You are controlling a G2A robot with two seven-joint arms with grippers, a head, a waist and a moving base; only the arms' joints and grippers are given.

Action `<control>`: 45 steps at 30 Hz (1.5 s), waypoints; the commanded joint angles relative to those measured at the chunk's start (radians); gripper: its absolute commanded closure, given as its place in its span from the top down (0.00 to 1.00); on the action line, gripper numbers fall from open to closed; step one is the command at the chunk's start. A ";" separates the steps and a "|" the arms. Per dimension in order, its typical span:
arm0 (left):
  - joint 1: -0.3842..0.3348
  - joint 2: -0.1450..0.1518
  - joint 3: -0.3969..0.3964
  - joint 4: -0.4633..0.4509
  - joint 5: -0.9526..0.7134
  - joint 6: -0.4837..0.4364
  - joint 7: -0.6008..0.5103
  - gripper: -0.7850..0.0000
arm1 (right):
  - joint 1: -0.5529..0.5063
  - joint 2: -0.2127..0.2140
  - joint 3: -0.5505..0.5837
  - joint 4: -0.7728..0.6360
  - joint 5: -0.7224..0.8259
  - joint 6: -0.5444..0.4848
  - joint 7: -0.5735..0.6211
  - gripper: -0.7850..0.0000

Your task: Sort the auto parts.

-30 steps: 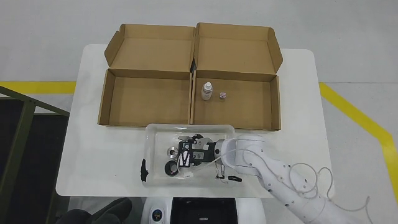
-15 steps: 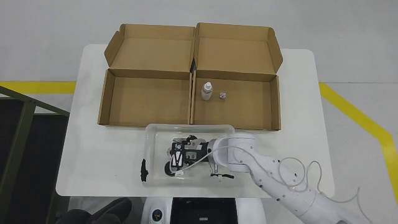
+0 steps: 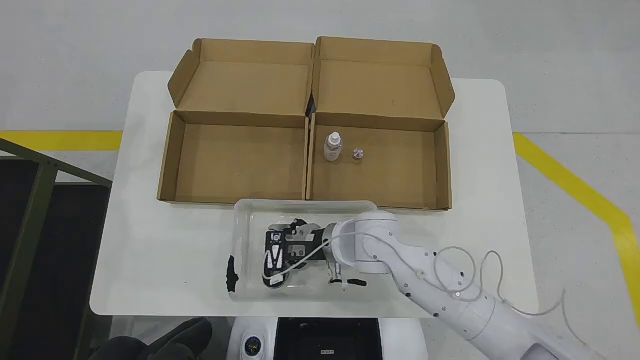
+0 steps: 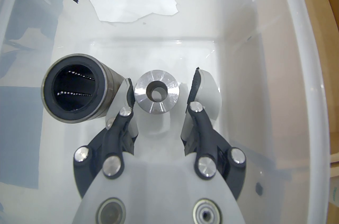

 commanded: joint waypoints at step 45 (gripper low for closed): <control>0.000 0.000 0.000 0.000 0.000 0.000 0.000 1.00 | -0.157 0.052 0.318 -0.212 0.188 -0.047 -0.278 0.00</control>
